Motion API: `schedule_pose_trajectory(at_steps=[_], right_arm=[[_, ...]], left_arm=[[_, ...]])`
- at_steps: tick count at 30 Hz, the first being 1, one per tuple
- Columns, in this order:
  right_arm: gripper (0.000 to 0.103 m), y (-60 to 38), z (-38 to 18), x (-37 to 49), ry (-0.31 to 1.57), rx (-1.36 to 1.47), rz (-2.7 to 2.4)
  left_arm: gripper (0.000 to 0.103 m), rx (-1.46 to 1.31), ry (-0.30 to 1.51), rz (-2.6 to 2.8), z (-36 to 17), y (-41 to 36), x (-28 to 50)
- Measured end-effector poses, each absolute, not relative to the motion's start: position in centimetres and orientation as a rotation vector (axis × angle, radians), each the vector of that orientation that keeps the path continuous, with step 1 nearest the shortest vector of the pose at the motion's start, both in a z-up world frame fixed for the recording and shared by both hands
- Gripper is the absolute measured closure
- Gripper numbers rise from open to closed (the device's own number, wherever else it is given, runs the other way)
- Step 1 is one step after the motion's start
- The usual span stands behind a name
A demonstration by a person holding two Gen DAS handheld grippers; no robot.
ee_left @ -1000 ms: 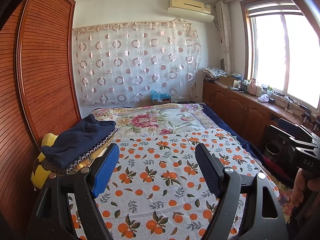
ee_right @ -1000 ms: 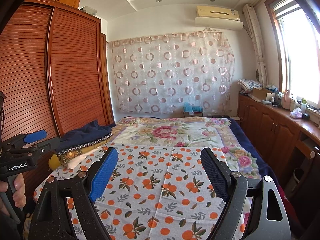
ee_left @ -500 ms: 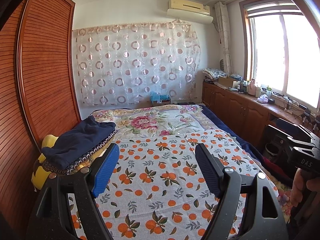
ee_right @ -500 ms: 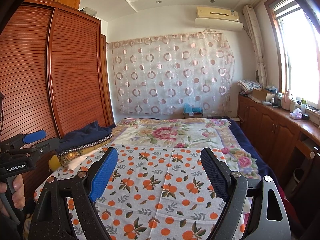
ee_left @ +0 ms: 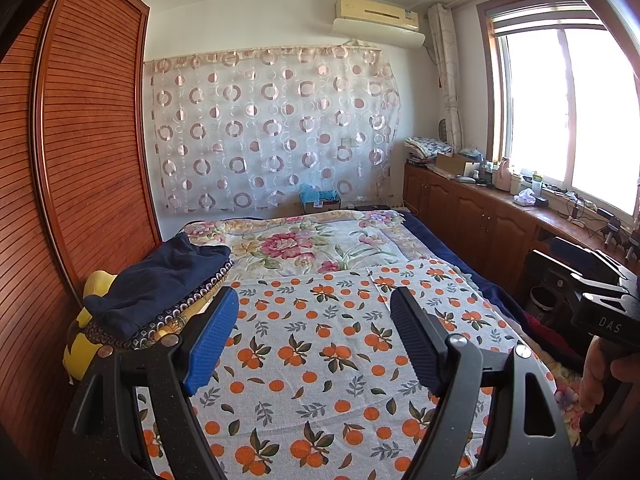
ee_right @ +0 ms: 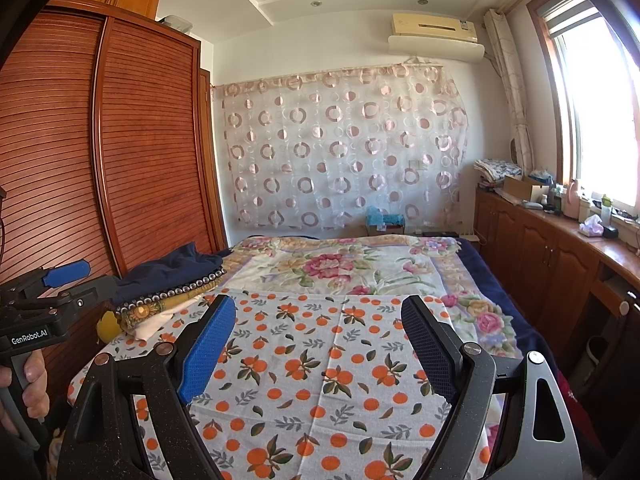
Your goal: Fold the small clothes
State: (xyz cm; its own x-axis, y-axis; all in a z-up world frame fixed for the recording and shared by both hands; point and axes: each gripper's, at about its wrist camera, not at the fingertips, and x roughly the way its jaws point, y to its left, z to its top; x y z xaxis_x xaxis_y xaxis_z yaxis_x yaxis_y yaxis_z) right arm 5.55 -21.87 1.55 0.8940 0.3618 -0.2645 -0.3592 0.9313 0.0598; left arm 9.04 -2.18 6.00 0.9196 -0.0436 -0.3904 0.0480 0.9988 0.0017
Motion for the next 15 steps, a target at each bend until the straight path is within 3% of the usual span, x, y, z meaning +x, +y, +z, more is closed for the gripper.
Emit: schedule_pose_trajectory(at_steps=[15], right_arm=[[0.017, -21.99, 1.36, 5.55, 0.271, 0.01, 0.376]], left_arm=[[0.024, 0.01, 0.4, -0.047, 5.89, -2.28, 9.0]])
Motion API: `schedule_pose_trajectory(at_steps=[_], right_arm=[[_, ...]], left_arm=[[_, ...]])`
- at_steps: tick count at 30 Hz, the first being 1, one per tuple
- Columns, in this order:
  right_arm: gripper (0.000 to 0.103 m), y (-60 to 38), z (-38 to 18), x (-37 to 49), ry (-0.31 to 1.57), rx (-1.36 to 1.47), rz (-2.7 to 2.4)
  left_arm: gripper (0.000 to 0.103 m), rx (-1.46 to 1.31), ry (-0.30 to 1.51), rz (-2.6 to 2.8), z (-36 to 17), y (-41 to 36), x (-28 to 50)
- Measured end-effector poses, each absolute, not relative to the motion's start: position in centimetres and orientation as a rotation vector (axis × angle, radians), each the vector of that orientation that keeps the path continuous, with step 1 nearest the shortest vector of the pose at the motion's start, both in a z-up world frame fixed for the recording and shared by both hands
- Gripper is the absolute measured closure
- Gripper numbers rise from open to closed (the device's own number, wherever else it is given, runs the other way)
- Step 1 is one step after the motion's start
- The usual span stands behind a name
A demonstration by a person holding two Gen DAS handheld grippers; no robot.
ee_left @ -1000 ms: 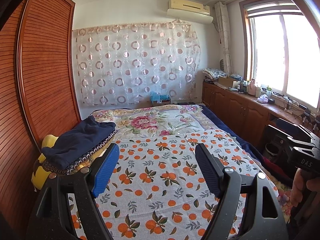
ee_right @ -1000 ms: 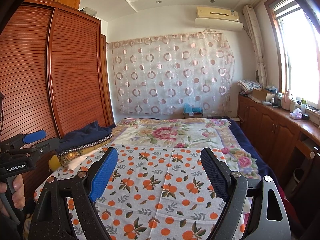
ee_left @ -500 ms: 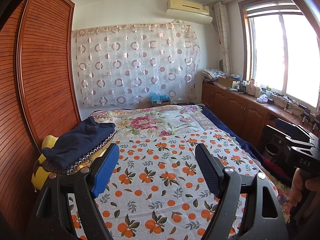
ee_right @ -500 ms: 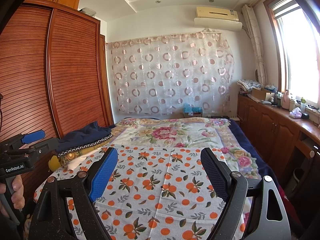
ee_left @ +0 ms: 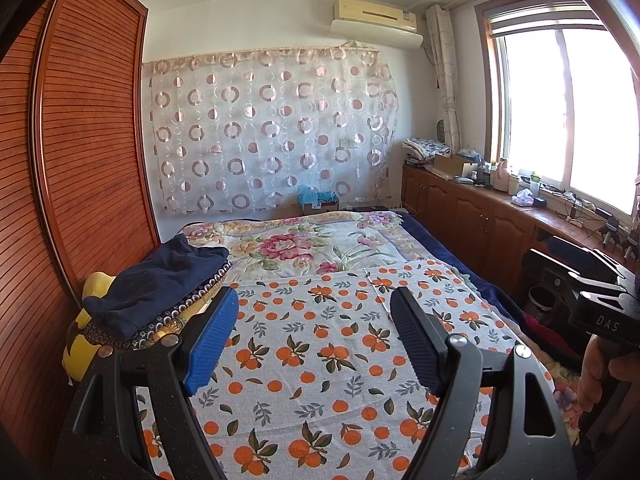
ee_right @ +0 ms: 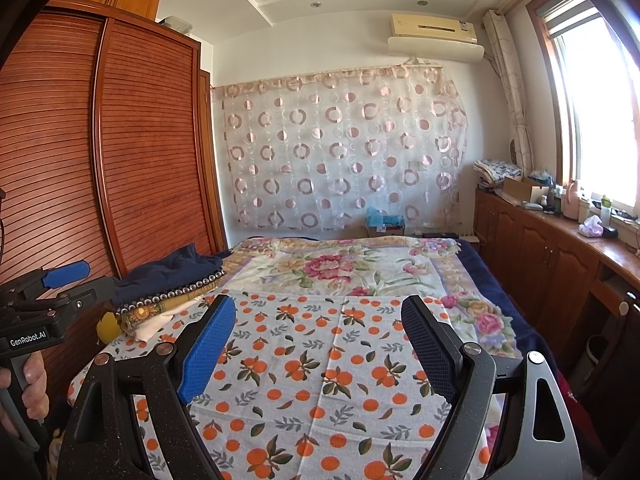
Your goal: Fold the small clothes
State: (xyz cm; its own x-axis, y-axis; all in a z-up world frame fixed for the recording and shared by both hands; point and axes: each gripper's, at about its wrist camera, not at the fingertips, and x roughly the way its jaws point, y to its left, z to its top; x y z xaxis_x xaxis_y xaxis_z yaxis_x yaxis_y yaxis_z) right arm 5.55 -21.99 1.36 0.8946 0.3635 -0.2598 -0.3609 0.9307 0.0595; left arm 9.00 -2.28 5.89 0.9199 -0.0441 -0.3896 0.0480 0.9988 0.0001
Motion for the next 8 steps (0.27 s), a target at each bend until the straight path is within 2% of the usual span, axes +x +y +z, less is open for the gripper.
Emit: schedule_pose_trajectory(at_steps=[8], right_arm=[[0.017, -22.11, 1.3, 5.58, 0.269, 0.012, 0.375]], left_arm=[[0.024, 0.011, 0.399, -0.046, 5.77, -2.38, 9.0]])
